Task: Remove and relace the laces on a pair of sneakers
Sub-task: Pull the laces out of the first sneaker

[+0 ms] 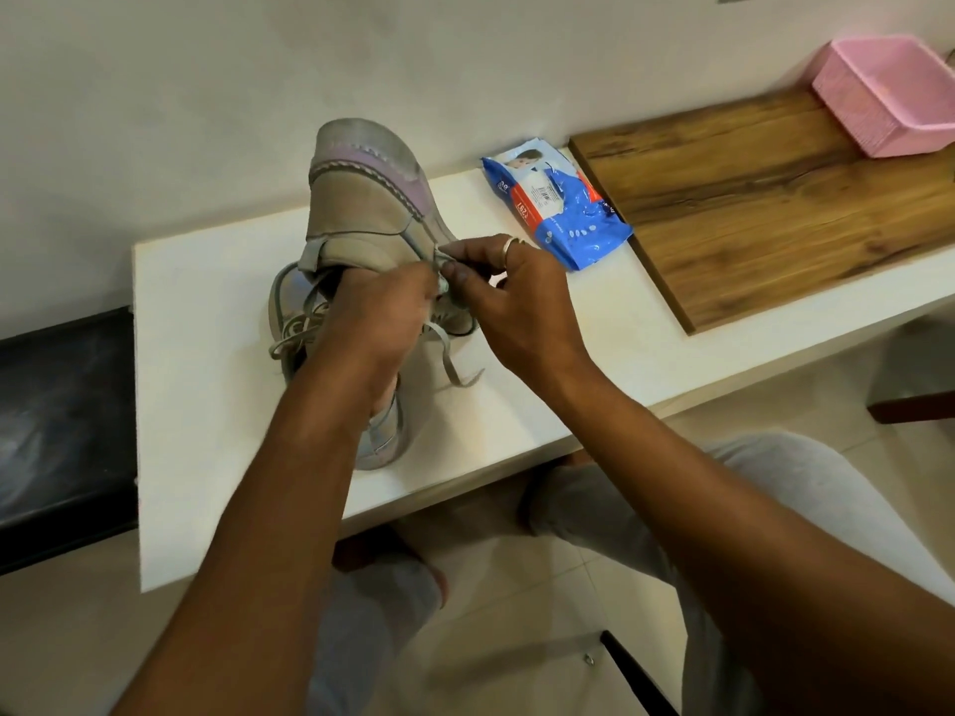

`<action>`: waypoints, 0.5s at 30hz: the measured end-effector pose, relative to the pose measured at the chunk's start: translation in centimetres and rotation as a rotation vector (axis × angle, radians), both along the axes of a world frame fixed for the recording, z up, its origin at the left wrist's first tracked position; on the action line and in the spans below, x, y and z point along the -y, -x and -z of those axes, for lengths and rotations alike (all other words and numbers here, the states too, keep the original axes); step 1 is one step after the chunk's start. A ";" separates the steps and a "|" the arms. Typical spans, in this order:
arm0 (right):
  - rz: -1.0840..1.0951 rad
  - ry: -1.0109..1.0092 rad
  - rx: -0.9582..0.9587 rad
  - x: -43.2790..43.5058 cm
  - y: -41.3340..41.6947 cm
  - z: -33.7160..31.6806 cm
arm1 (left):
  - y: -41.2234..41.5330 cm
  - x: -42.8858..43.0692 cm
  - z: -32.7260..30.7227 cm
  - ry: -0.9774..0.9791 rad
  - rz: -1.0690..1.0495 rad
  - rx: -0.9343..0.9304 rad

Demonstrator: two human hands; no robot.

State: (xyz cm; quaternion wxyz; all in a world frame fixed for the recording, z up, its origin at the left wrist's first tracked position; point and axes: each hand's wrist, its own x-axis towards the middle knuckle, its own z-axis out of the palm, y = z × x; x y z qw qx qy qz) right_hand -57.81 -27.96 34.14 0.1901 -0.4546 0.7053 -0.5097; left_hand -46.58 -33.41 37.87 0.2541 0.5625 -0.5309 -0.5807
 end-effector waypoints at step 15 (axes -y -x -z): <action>-0.044 0.157 -0.024 0.2 -1.2 -1.3 | 0.0 -0.3 0.2 -0.089 0.059 -0.080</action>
